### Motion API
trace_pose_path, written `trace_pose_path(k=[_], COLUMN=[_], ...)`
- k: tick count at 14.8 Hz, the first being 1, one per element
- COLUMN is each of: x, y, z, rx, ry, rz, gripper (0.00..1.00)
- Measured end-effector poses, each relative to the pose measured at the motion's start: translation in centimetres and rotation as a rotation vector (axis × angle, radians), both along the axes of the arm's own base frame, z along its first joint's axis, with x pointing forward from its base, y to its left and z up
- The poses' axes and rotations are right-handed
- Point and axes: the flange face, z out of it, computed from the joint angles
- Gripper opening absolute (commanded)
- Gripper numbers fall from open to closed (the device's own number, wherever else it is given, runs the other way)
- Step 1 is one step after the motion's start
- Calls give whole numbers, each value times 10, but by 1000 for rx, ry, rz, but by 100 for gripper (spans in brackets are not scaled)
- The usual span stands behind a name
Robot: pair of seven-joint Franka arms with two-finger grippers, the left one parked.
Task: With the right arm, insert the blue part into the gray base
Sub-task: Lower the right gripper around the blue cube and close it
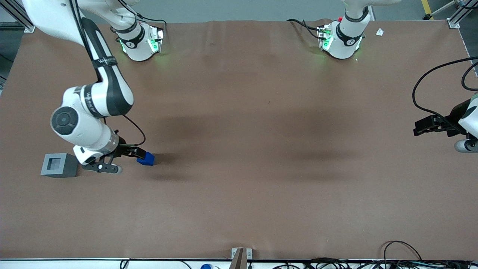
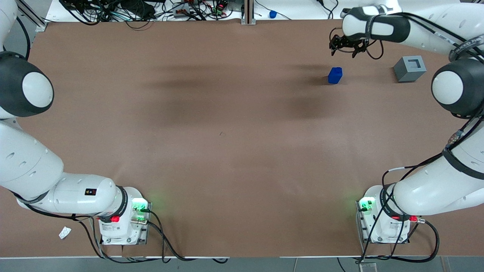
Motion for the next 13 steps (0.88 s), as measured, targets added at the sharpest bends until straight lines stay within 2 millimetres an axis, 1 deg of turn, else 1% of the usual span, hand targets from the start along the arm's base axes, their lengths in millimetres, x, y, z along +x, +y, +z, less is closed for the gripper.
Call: trace_pose_path(k=[2,6,10,13], x=[-1,-7,-7,-7], y=[3,0,-5,-7], z=[-19,-54,-68,-75], rx=[-17,-21,-23,-24], ry=[-9,-24,-22,-17], rz=[20,23,17,8], gripper=[100,100,99,91])
